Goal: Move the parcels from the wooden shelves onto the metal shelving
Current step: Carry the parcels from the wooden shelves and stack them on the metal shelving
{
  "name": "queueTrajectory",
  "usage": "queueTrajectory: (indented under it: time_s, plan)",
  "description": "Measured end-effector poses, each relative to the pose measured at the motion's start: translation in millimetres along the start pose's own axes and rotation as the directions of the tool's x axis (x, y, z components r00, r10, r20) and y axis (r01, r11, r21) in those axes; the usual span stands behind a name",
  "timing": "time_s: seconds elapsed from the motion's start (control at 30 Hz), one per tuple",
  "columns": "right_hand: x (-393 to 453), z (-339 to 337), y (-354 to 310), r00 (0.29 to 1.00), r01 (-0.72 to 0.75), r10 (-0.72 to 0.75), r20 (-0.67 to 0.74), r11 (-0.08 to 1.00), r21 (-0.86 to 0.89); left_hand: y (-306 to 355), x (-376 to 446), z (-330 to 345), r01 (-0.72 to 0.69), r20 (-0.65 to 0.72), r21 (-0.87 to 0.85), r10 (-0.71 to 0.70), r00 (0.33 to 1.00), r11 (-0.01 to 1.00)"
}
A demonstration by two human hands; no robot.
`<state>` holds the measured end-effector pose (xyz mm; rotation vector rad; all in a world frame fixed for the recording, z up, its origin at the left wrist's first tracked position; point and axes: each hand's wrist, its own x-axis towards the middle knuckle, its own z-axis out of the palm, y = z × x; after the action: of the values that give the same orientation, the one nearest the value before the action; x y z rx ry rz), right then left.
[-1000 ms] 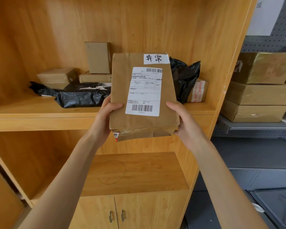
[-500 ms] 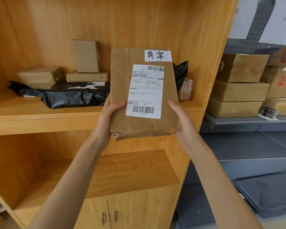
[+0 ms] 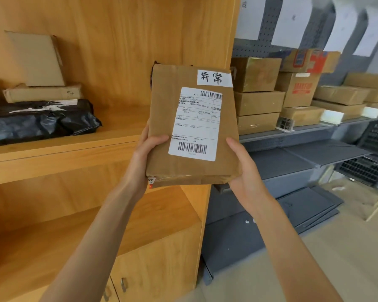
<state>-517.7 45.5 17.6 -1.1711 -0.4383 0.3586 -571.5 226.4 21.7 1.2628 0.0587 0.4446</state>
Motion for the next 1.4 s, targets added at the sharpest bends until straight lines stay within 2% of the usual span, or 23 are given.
queueTrajectory:
  time_s: [0.27,0.43,0.63,0.87,1.2,1.4]
  plan:
    - [-19,-77,-30,0.983,0.043,-0.04,-0.177,0.999,0.014,-25,19,87,0.035,0.116,-0.006,-0.034,0.993,0.999]
    - [-31,-148,-59,0.959,0.069,-0.067,-0.275,0.998,-0.003,-53,34,161,0.028,0.187,0.007,-0.029,0.982,1.0]
    - [-43,-250,-96,0.949,0.084,-0.108,-0.296,0.992,-0.093,-95,49,263,0.041,0.238,-0.045,-0.03,0.971,0.998]
    - [-49,-349,-127,0.921,0.09,-0.118,-0.372,0.992,-0.092,-137,68,360,0.096,0.322,-0.061,-0.072,0.944,0.994]
    - [-11,-456,-142,0.883,0.116,-0.117,-0.455,0.993,-0.029,-189,129,451,0.04,0.43,0.011,-0.041,0.902,0.999]
    - [43,-513,-161,0.856,0.17,-0.14,-0.498,0.985,0.016,-219,190,500,-0.073,0.476,-0.016,0.072,0.876,0.997]
